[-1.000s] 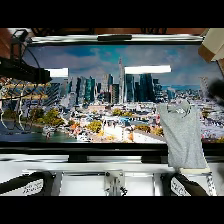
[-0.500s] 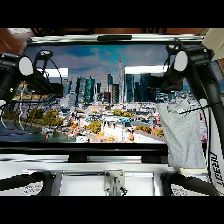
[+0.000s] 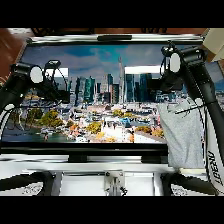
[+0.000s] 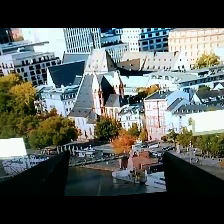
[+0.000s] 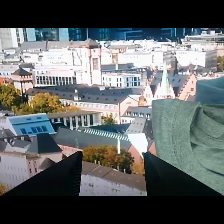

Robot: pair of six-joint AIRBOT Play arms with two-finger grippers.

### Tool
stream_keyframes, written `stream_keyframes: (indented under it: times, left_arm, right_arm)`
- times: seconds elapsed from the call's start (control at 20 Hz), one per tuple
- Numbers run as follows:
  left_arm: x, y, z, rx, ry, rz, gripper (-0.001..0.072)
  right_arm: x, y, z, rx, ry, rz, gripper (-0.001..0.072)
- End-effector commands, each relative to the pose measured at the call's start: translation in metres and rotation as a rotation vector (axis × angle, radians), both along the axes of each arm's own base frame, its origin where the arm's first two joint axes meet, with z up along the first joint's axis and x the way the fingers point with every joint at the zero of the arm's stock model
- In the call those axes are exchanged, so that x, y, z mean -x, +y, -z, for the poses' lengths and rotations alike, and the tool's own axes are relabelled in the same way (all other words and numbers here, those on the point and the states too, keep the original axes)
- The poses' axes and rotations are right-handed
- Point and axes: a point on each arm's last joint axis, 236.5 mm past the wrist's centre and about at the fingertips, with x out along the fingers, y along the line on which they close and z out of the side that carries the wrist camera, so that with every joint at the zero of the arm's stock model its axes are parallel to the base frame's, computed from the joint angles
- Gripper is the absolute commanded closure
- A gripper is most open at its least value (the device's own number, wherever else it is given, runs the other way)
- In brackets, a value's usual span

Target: Fold the shirts.

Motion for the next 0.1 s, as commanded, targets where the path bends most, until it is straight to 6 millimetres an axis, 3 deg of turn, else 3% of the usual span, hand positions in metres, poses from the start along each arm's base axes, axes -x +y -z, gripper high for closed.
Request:
stream_keyframes:
  times: [0.0, 0.05]
  left_arm:
    - [0.0095, 0.0004, 0.0167, -0.005, 0.038, 0.001, -0.0013]
    - [0.0111, 0.0008, 0.0197, -0.007, 0.044, 0.001, -0.0013]
  right_arm:
    - [-0.0003, -0.0005, 0.0, 0.005, -0.001, -0.003, 0.0209]
    - [-0.0003, -0.0005, 0.0, 0.005, -0.001, -0.003, 0.0209]
